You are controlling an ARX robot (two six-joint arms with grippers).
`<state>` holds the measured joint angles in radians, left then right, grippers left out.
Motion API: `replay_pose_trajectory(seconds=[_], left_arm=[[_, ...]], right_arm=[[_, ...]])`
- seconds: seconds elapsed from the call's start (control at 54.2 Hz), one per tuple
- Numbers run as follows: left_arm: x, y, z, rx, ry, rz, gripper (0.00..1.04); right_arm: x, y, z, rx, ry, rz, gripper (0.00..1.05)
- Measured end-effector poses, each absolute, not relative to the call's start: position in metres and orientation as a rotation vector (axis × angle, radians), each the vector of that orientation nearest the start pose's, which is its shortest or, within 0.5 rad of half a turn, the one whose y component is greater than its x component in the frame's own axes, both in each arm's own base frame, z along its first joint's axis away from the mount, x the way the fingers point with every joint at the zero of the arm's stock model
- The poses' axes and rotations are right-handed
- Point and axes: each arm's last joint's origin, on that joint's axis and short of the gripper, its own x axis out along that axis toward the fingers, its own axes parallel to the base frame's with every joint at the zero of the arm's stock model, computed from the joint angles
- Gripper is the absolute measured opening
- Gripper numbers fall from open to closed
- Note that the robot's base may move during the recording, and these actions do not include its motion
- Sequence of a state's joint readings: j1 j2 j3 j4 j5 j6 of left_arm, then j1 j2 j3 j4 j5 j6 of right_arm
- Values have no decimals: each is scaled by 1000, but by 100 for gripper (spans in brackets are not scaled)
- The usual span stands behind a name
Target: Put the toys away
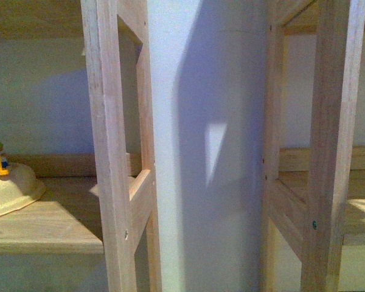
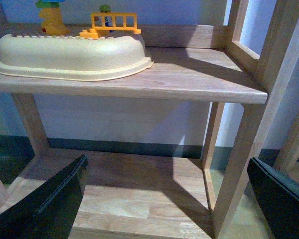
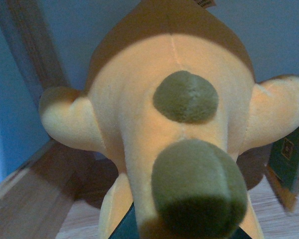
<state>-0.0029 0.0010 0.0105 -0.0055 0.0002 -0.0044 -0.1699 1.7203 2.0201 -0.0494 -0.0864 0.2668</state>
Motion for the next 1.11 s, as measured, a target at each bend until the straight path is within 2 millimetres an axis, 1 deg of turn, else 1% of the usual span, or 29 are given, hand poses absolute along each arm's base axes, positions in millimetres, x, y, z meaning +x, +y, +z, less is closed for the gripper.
replay_pose_trajectory(seconds=[0.203, 0.406, 0.424, 0.442, 0.461, 0.479, 0.516, 0.627, 0.645, 0.719, 0.848, 0.922, 1.106], left_arm=[[97, 0, 166, -4, -4, -3, 98], [97, 0, 166, -4, -4, -3, 98], [97, 0, 166, -4, -4, -3, 98], [97, 0, 166, -4, -4, -3, 98], [97, 0, 166, -4, -4, -3, 98], [97, 0, 166, -4, -4, -3, 98], [97, 0, 166, -4, -4, -3, 98], [97, 0, 166, -4, -4, -3, 98], [97, 0, 166, -4, -4, -3, 98], [97, 0, 166, -4, -4, -3, 98], [97, 0, 166, -4, -4, -3, 98], [97, 0, 166, -4, -4, -3, 98], [97, 0, 166, -4, -4, -3, 98]], right_arm=[[374, -49, 521, 270, -207, 28, 7], [377, -41, 519, 272, -169, 77, 7], [377, -41, 519, 269, -169, 77, 11], [378, -41, 519, 268, -167, 78, 17], [377, -41, 519, 266, -167, 77, 21], [377, -41, 518, 265, -166, 78, 23], [378, -41, 517, 264, -166, 79, 30], [378, -41, 514, 248, -165, 77, 52], [377, -41, 514, 245, -164, 76, 57], [376, -41, 512, 238, -166, 85, 71], [375, -40, 510, 238, -163, 94, 87], [373, -40, 508, 237, -163, 96, 99], [365, -39, 509, 234, -183, 104, 98]])
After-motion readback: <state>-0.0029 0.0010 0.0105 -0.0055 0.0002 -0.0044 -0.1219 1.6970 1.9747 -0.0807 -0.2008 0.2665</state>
